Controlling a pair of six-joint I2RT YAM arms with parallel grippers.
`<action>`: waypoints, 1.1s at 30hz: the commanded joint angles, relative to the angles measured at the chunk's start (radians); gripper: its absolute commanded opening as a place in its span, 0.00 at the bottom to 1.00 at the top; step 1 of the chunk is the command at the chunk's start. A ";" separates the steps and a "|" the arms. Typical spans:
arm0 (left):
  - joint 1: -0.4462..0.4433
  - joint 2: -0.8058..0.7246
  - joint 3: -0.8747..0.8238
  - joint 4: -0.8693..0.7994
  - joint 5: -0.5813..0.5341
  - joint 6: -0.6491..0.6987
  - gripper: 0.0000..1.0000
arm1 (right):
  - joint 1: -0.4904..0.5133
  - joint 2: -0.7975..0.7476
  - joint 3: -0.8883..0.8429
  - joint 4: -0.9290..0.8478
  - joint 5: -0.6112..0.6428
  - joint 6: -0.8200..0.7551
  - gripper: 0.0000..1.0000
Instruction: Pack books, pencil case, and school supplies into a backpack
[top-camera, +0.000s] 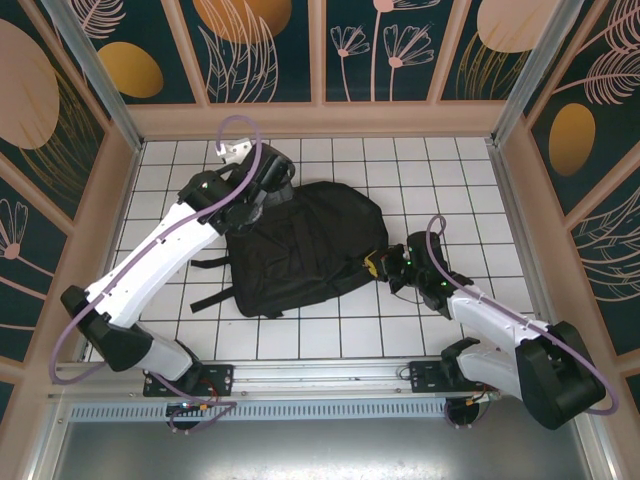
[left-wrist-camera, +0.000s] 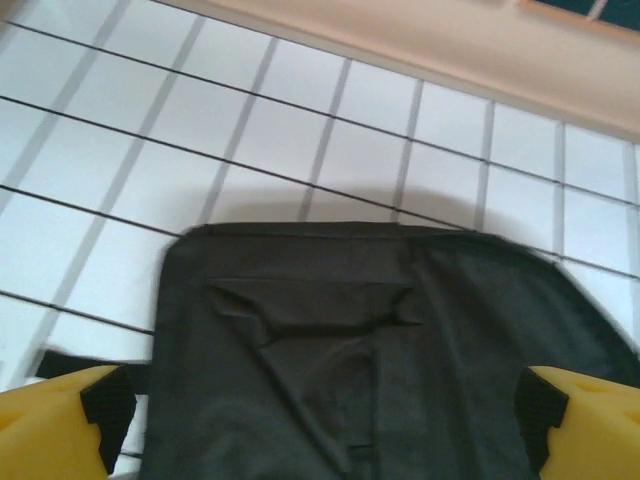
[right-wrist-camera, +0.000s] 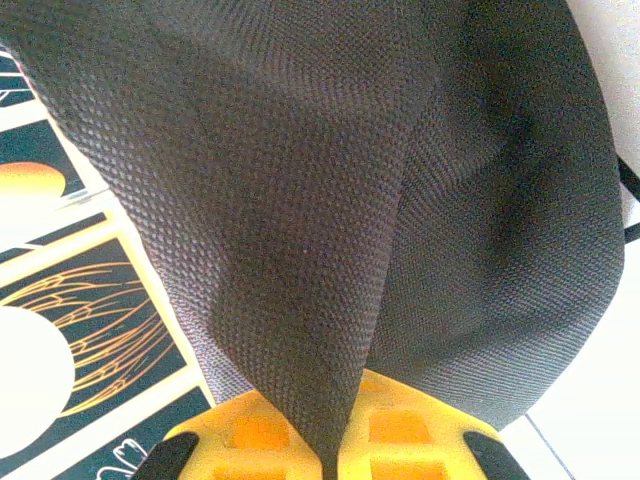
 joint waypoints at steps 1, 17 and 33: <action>0.027 0.009 0.252 -0.197 -0.323 0.096 0.99 | 0.007 -0.003 0.047 -0.005 0.023 -0.034 0.00; -0.026 -0.164 -0.343 0.332 0.348 -0.207 0.98 | 0.049 0.037 0.104 -0.026 0.046 -0.082 0.00; -0.239 0.024 -0.571 0.814 0.674 -0.645 0.80 | 0.062 0.021 0.073 -0.011 0.067 -0.071 0.00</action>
